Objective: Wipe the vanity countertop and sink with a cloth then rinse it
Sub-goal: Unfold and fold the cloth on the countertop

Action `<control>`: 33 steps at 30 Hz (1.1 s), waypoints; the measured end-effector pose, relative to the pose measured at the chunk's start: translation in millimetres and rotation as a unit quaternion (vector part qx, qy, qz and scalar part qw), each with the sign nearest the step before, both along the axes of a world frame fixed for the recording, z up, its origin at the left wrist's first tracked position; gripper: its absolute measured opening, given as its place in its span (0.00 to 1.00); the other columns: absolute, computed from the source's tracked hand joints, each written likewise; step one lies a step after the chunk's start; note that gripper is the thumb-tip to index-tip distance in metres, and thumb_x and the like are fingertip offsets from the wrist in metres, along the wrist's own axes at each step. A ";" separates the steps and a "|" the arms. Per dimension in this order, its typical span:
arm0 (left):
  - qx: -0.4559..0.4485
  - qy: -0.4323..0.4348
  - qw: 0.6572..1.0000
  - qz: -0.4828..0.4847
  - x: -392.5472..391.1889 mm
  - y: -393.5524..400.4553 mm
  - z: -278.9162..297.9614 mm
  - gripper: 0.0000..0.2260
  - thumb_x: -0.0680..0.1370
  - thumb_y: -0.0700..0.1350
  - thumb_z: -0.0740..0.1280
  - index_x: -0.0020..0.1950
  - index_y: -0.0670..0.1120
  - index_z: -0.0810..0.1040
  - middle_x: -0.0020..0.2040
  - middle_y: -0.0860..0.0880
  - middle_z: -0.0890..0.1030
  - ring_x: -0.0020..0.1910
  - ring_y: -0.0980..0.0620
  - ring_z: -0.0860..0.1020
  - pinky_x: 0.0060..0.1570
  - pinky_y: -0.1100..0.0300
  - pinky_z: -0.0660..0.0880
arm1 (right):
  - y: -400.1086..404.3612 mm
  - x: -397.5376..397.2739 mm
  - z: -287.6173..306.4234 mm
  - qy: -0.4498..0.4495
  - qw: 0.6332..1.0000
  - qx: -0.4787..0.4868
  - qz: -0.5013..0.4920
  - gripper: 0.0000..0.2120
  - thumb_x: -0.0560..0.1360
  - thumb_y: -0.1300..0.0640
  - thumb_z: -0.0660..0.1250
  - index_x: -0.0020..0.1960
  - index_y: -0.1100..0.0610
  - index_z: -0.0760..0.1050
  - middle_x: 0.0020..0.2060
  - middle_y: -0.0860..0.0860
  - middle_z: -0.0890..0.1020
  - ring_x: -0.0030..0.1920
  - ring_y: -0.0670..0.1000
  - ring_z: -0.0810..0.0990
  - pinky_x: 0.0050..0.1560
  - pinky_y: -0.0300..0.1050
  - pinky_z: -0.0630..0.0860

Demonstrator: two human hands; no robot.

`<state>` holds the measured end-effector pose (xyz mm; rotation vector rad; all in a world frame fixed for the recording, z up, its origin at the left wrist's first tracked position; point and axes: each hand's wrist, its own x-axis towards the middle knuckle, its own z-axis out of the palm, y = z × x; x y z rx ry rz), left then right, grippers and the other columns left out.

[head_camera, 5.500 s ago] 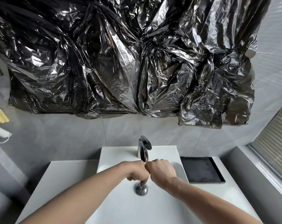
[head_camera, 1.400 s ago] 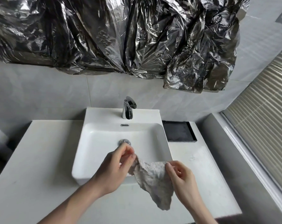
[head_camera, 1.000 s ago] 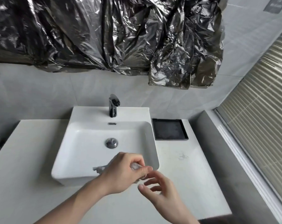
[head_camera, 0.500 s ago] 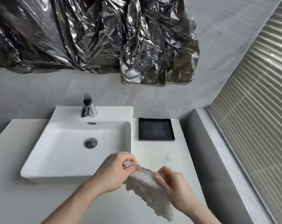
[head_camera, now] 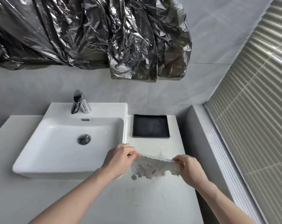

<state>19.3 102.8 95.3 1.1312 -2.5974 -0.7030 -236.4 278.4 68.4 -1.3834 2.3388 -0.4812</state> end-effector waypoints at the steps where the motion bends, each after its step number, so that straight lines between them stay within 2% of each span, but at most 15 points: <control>1: -0.016 0.000 1.000 0.000 -1.8 -2.2 -1.2 0.10 0.78 0.62 0.66 0.46 0.58 0.82 0.43 0.60 0.79 0.47 0.60 0.74 0.46 0.58 0.74 | -1.3 -4.2 3.5 0.013 1.000 -0.010 -0.009 0.17 0.75 0.65 0.61 0.48 0.46 0.83 0.42 0.40 0.83 0.46 0.46 0.79 0.45 0.43 0.77; 5: -0.055 0.018 0.998 -0.013 -3.6 0.0 -9.0 0.05 0.80 0.56 0.67 0.48 0.59 0.82 0.47 0.62 0.80 0.49 0.61 0.75 0.44 0.59 0.75 | 2.1 -15.5 -1.6 0.042 0.998 -0.031 -0.028 0.22 0.73 0.69 0.59 0.47 0.47 0.84 0.44 0.39 0.79 0.46 0.46 0.77 0.38 0.37 0.70; 8: -0.053 0.018 0.998 -0.028 0.6 9.0 -24.0 0.06 0.80 0.50 0.68 0.53 0.60 0.82 0.50 0.64 0.80 0.51 0.62 0.76 0.45 0.61 0.76 | 13.7 -13.3 -19.2 0.034 0.997 -0.053 -0.033 0.23 0.77 0.70 0.60 0.52 0.46 0.85 0.46 0.40 0.76 0.44 0.44 0.78 0.38 0.32 0.69; 10: -0.045 -0.023 0.998 -0.044 8.8 18.4 -41.3 0.08 0.80 0.48 0.66 0.56 0.60 0.79 0.51 0.63 0.80 0.53 0.60 0.77 0.45 0.57 0.78 | 28.1 -6.1 -34.9 0.032 0.998 -0.049 -0.027 0.19 0.79 0.68 0.63 0.57 0.48 0.85 0.45 0.41 0.78 0.43 0.45 0.80 0.40 0.34 0.71; 13: 0.000 -0.116 0.991 -0.070 26.5 36.7 -76.1 0.07 0.80 0.48 0.62 0.55 0.58 0.77 0.52 0.59 0.82 0.56 0.54 0.78 0.47 0.55 0.77 | 57.6 8.8 -64.1 0.017 0.999 0.034 -0.018 0.14 0.79 0.61 0.67 0.59 0.48 0.83 0.48 0.43 0.85 0.48 0.48 0.84 0.46 0.40 0.77; 15: 0.045 -0.175 0.980 -0.085 38.9 53.4 -97.5 0.07 0.80 0.48 0.62 0.54 0.55 0.79 0.52 0.55 0.83 0.55 0.51 0.79 0.49 0.55 0.75 | 77.7 19.5 -81.5 -0.019 0.993 0.113 -0.009 0.06 0.80 0.54 0.67 0.54 0.44 0.80 0.46 0.42 0.86 0.46 0.46 0.84 0.45 0.42 0.78; 16: 0.066 -0.203 0.973 -0.093 44.0 62.6 -106.4 0.06 0.81 0.49 0.62 0.52 0.54 0.79 0.51 0.54 0.83 0.54 0.49 0.79 0.49 0.54 0.75 | 86.8 23.7 -90.1 -0.039 0.990 0.139 -0.005 0.03 0.80 0.51 0.67 0.51 0.43 0.78 0.43 0.40 0.85 0.43 0.43 0.82 0.43 0.39 0.77; 17: 0.083 -0.227 0.965 -0.103 48.0 70.8 -114.0 0.06 0.81 0.50 0.62 0.48 0.52 0.77 0.49 0.52 0.82 0.53 0.46 0.80 0.49 0.54 0.75 | 94.3 27.7 -96.8 -0.056 0.985 0.161 0.001 0.05 0.80 0.51 0.67 0.46 0.43 0.77 0.40 0.39 0.82 0.40 0.39 0.80 0.41 0.33 0.75; 19: 0.109 -0.264 0.951 -0.119 51.9 83.2 -121.9 0.10 0.81 0.51 0.61 0.42 0.50 0.72 0.45 0.49 0.80 0.50 0.43 0.79 0.47 0.52 0.73 | 102.4 34.6 -109.3 -0.082 0.980 0.182 0.020 0.16 0.79 0.56 0.67 0.37 0.38 0.74 0.37 0.36 0.78 0.38 0.33 0.76 0.41 0.25 0.70; 22: 0.137 -0.276 0.944 -0.118 48.9 87.0 -124.1 0.11 0.82 0.50 0.60 0.41 0.50 0.71 0.42 0.49 0.76 0.49 0.42 0.79 0.47 0.51 0.73 | 104.4 36.0 -122.4 -0.089 0.974 0.208 0.028 0.22 0.79 0.59 0.65 0.35 0.34 0.71 0.42 0.39 0.77 0.42 0.38 0.76 0.45 0.25 0.68; 24: 0.133 -0.248 0.955 -0.093 41.2 81.0 -120.2 0.09 0.82 0.49 0.59 0.45 0.50 0.75 0.46 0.49 0.80 0.51 0.43 0.80 0.49 0.52 0.75 | 98.7 33.0 -121.9 -0.085 0.974 0.209 0.015 0.20 0.79 0.59 0.64 0.37 0.35 0.73 0.44 0.41 0.79 0.45 0.42 0.77 0.46 0.30 0.71; 26: 0.122 -0.209 0.969 -0.046 30.5 70.9 -116.3 0.09 0.82 0.49 0.59 0.53 0.53 0.79 0.53 0.53 0.83 0.54 0.47 0.80 0.51 0.54 0.74 | 86.0 26.7 -115.7 -0.080 0.977 0.199 -0.003 0.16 0.79 0.60 0.63 0.41 0.40 0.77 0.45 0.43 0.82 0.43 0.43 0.79 0.42 0.29 0.72; 30: 0.113 -0.201 0.973 0.023 8.5 50.6 -115.5 0.13 0.81 0.48 0.58 0.60 0.56 0.78 0.58 0.55 0.82 0.57 0.48 0.80 0.52 0.55 0.74 | 46.4 11.4 -106.5 -0.068 0.982 0.169 -0.038 0.13 0.80 0.59 0.62 0.51 0.45 0.83 0.43 0.42 0.85 0.37 0.40 0.79 0.34 0.29 0.71; 31: 0.110 -0.208 0.971 0.028 4.9 47.7 -116.9 0.14 0.81 0.47 0.58 0.62 0.56 0.77 0.61 0.54 0.81 0.58 0.48 0.80 0.52 0.54 0.75 | 36.3 8.6 -105.2 -0.060 0.983 0.164 -0.049 0.12 0.80 0.57 0.63 0.54 0.46 0.83 0.43 0.42 0.86 0.39 0.40 0.80 0.38 0.31 0.73; 33: 0.091 -0.239 0.967 0.017 0.0 46.8 -122.0 0.18 0.79 0.43 0.59 0.67 0.55 0.72 0.64 0.53 0.76 0.60 0.47 0.78 0.52 0.51 0.76 | 20.2 4.0 -105.5 -0.029 0.986 0.156 -0.058 0.12 0.80 0.55 0.65 0.61 0.46 0.82 0.50 0.42 0.86 0.53 0.46 0.82 0.53 0.42 0.77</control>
